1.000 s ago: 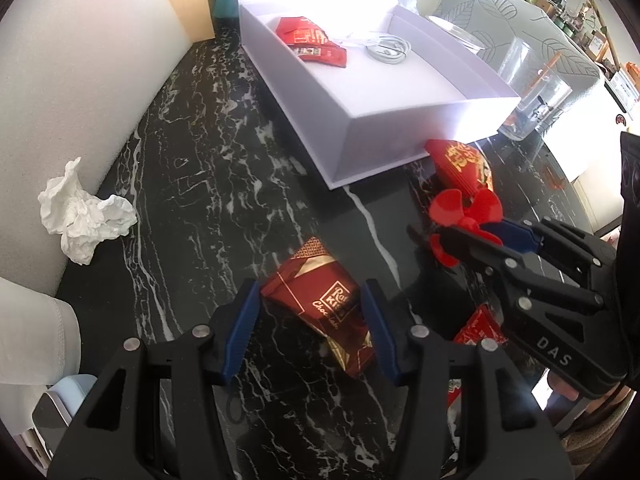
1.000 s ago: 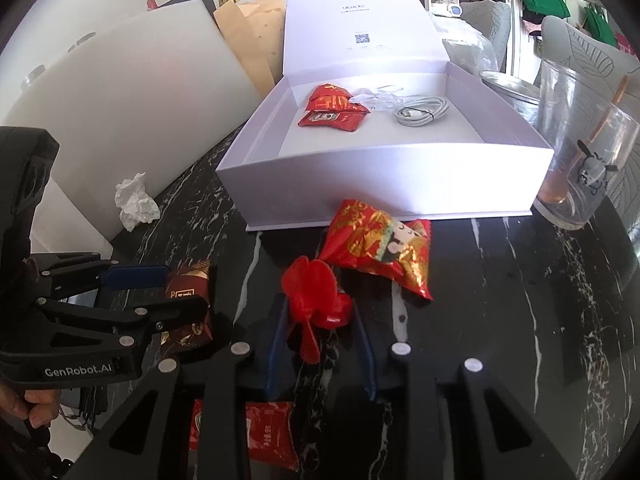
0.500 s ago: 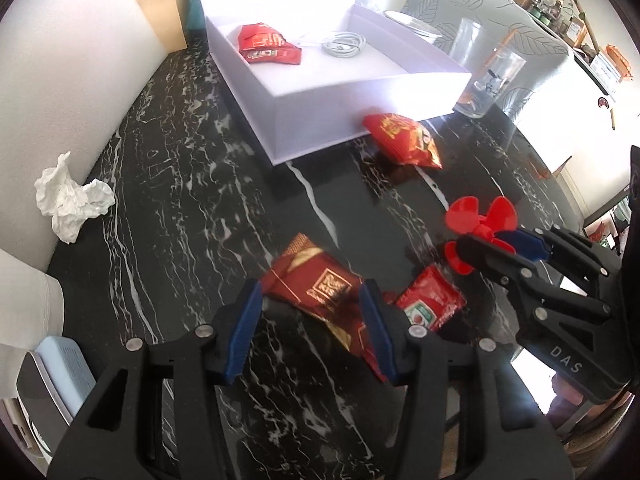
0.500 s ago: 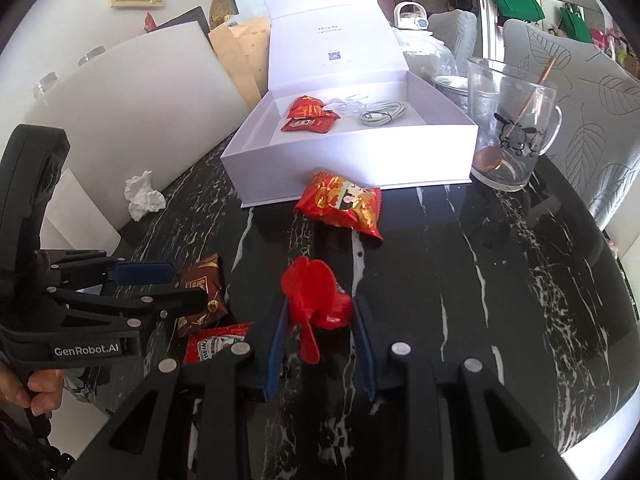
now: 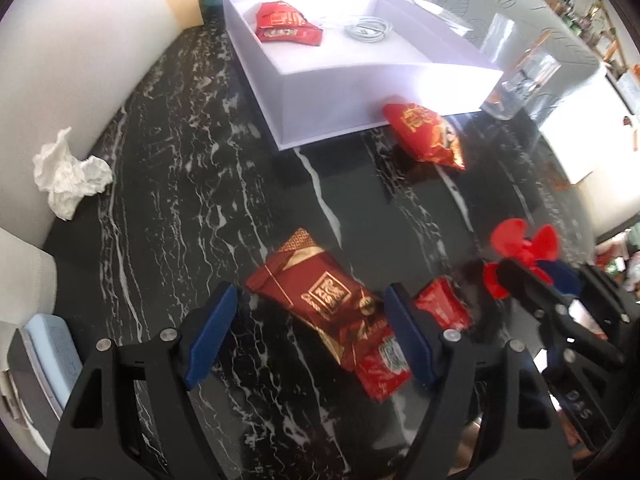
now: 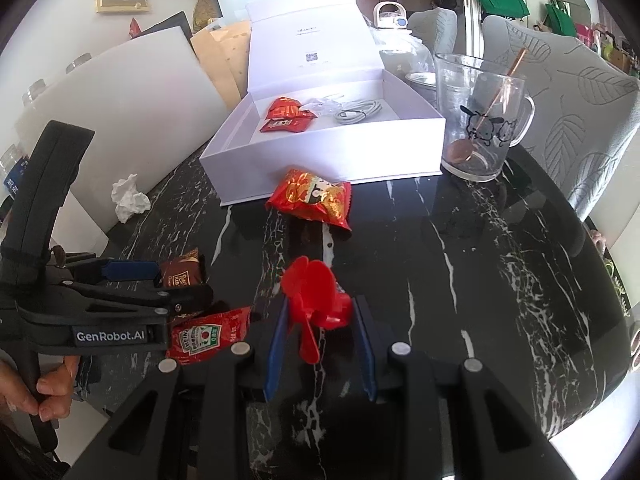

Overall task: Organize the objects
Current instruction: 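Close the left gripper on the brown chocolate packet while the right gripper holds the red fan, then carry the chocolate packet and red fan over the box and lower them inside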

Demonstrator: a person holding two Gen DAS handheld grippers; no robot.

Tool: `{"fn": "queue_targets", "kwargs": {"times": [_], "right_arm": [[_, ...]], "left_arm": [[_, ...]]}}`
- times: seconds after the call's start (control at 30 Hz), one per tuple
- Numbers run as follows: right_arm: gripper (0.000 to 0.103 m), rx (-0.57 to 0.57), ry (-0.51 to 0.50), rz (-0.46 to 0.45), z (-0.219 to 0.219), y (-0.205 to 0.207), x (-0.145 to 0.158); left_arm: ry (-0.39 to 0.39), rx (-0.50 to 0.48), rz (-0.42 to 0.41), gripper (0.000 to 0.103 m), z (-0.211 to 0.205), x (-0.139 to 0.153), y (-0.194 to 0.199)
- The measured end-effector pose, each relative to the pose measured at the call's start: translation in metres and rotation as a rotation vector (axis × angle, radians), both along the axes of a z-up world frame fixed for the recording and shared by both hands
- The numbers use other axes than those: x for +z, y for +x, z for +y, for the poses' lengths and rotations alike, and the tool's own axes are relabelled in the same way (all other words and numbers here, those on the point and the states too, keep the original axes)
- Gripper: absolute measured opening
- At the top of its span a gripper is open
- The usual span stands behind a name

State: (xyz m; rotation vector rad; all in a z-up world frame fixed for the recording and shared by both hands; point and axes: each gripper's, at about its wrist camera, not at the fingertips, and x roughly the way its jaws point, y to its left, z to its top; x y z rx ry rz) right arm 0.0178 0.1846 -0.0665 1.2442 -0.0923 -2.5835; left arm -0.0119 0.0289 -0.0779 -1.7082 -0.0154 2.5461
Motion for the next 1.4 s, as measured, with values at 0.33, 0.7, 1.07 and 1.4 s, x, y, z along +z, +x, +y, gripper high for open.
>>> {"fn": "queue_targets", "kwargs": {"times": [0.33, 0.7, 1.07, 1.4], "right_arm": [[0.031, 0.019, -0.007, -0.014, -0.001, -0.003, -0.005], [0.031, 0.045, -0.024, 0.001, -0.01, -0.006, 0.003], [0.031, 0.043, -0.026, 0.051, -0.007, -0.004, 0.028], [0.031, 0.07, -0.013, 0.107, -0.004, -0.007, 0.055]], "left_arm": [[-0.029, -0.088, 0.045, 0.033, 0.008, 0.003, 0.003], [0.007, -0.129, 0.067, 0.033, 0.003, 0.022, 0.004], [0.0, -0.149, 0.122, 0.033, 0.004, 0.051, 0.001], [0.022, -0.149, 0.188, 0.033, 0.005, 0.082, 0.0]]}}
